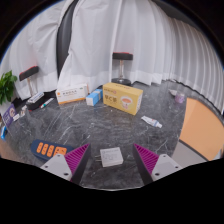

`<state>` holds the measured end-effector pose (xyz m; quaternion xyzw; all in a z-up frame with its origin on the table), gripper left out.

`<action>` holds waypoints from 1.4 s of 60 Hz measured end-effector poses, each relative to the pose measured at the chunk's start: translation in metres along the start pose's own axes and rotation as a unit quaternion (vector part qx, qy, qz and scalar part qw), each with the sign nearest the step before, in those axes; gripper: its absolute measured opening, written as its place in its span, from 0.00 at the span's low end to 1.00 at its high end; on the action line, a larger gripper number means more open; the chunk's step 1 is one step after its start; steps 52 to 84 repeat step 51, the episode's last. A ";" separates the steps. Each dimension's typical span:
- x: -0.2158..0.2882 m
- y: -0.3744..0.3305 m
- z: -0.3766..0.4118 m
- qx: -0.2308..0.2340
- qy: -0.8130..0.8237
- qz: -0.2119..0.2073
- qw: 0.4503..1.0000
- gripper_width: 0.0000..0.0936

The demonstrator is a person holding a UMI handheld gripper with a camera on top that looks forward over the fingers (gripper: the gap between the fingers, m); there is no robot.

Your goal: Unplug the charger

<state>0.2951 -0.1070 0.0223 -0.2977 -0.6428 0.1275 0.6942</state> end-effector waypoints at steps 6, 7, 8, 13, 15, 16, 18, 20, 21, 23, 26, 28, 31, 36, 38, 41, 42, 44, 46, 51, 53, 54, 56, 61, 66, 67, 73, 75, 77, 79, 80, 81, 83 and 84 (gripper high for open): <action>0.011 -0.039 0.003 -0.010 -0.022 -0.015 1.000 0.91; 0.013 -0.047 0.005 -0.012 -0.025 -0.016 0.999 0.91; 0.014 -0.055 0.006 -0.013 -0.026 -0.018 0.999 0.91; 0.016 -0.104 0.016 -0.018 -0.028 -0.026 0.999 0.91; 0.015 -0.125 0.021 -0.019 -0.027 -0.030 0.999 0.91; 0.014 -0.136 0.023 -0.018 -0.026 -0.032 0.999 0.91; 0.011 -0.157 0.029 -0.019 -0.025 -0.035 0.999 0.91; 0.007 -0.181 0.033 -0.020 -0.025 -0.037 0.999 0.91; 0.004 -0.191 0.037 -0.021 -0.024 -0.039 0.999 0.91; -0.001 -0.214 0.041 -0.024 -0.023 -0.041 0.999 0.91; -0.012 -0.244 0.047 -0.027 -0.022 -0.039 0.999 0.91; -0.019 -0.264 0.052 -0.028 -0.021 -0.037 0.999 0.91; -0.031 -0.290 0.056 -0.028 -0.020 -0.036 0.999 0.91; -0.047 -0.325 0.065 -0.031 -0.024 -0.035 0.999 0.91; -0.051 -0.336 0.068 -0.031 -0.028 -0.038 0.998 0.91; -0.056 -0.353 0.070 -0.032 -0.032 -0.041 0.998 0.91; -0.058 -0.357 0.070 -0.032 -0.033 -0.042 0.998 0.91; -0.060 -0.363 0.071 -0.033 -0.035 -0.045 0.998 0.91; -0.062 -0.369 0.071 -0.035 -0.036 -0.044 0.998 0.91; -0.062 -0.378 0.074 -0.032 -0.034 -0.046 0.998 0.91; -0.062 -0.378 0.074 -0.032 -0.034 -0.046 0.998 0.91; -0.062 -0.378 0.074 -0.032 -0.034 -0.046 0.998 0.91; -0.062 -0.378 0.074 -0.032 -0.034 -0.046 0.998 0.91; -0.062 -0.378 0.074 -0.032 -0.034 -0.046 0.998 0.91; -0.062 -0.378 0.074 -0.032 -0.034 -0.046 0.998 0.91; -0.062 -0.378 0.074 -0.032 -0.034 -0.046 0.998 0.91; -0.062 -0.378 0.074 -0.032 -0.034 -0.046 0.998 0.91; -0.062 -0.378 0.074 -0.032 -0.034 -0.046 0.998 0.91; -0.062 -0.378 0.074 -0.032 -0.034 -0.046 0.998 0.91; -0.062 -0.378 0.074 -0.032 -0.034 -0.046 0.998 0.91; -0.062 -0.378 0.074 -0.032 -0.034 -0.046 0.998 0.91; -0.062 -0.378 0.074 -0.032 -0.034 -0.046 0.998 0.91; -0.062 -0.378 0.074 -0.032 -0.034 -0.046 0.998 0.91; -0.062 -0.378 0.074 -0.032 -0.034 -0.046 0.998 0.91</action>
Point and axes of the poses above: the point between the fingertips, and its own axes, seen from behind it with the camera up: z to the left, x up, y forward, the way the camera looks, the point moved 2 cm from there along -y, backward, against the way the camera looks, and after that the axes turned 2 degrees about y, right-handed, at the moved point
